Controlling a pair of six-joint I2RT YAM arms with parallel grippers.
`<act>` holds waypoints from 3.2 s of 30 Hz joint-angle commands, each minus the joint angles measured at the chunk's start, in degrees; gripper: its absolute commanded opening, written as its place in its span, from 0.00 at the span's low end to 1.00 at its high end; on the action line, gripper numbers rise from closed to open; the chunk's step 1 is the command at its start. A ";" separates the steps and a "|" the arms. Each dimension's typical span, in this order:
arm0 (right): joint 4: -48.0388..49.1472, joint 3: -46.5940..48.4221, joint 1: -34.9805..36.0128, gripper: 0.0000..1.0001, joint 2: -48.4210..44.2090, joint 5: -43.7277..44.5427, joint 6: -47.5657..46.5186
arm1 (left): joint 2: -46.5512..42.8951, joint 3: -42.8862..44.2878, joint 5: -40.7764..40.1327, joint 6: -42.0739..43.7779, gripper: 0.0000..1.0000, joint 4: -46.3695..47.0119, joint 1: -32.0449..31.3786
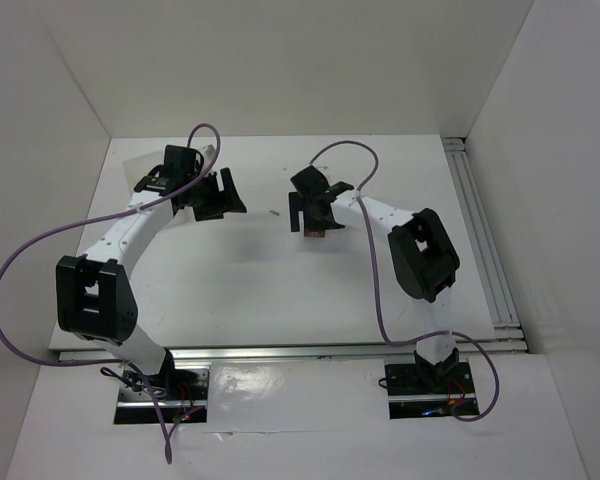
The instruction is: Build the wood block tower
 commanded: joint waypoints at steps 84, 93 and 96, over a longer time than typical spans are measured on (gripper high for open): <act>-0.86 9.22 -10.22 0.66 -0.26 6.91 1.05 | 0.04 3.42 1.82 -0.05 0.82 -1.64 -1.48; -0.33 16.77 -7.68 0.70 5.44 1.73 -0.18 | 0.03 2.28 -0.55 -0.57 0.82 -1.64 -2.01; 1.07 18.44 -6.36 0.78 7.73 1.11 0.34 | 0.03 2.28 -3.70 -1.10 0.84 -2.87 -2.01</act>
